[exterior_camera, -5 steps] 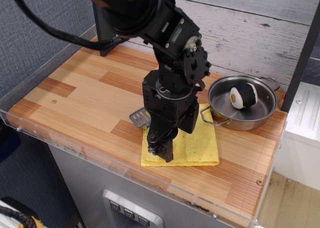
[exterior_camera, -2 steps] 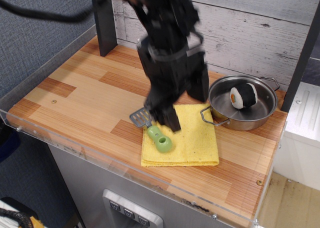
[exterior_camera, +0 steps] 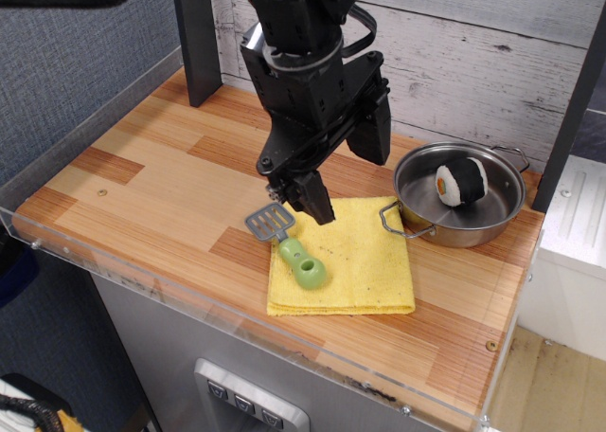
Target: Move the spatula keep it on yellow cloth
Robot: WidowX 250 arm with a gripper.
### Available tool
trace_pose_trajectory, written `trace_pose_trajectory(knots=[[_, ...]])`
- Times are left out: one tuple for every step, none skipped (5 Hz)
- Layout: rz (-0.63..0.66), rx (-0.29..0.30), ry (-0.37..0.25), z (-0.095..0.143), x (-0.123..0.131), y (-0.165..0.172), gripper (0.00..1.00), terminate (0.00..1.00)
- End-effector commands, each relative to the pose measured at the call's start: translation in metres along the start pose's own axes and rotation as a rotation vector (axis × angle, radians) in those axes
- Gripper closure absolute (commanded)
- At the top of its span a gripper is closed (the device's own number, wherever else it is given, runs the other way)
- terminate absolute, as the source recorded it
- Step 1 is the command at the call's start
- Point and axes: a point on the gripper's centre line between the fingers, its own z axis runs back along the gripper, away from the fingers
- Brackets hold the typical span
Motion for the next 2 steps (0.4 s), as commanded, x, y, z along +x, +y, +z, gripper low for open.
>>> trace_pose_trajectory(knots=[[0.0, -0.048, -0.01, 0.0133, 0.0026, -0.0052, 0.0, 0.0], [0.0, -0.048, -0.01, 0.0133, 0.0026, -0.0052, 0.0, 1.0]])
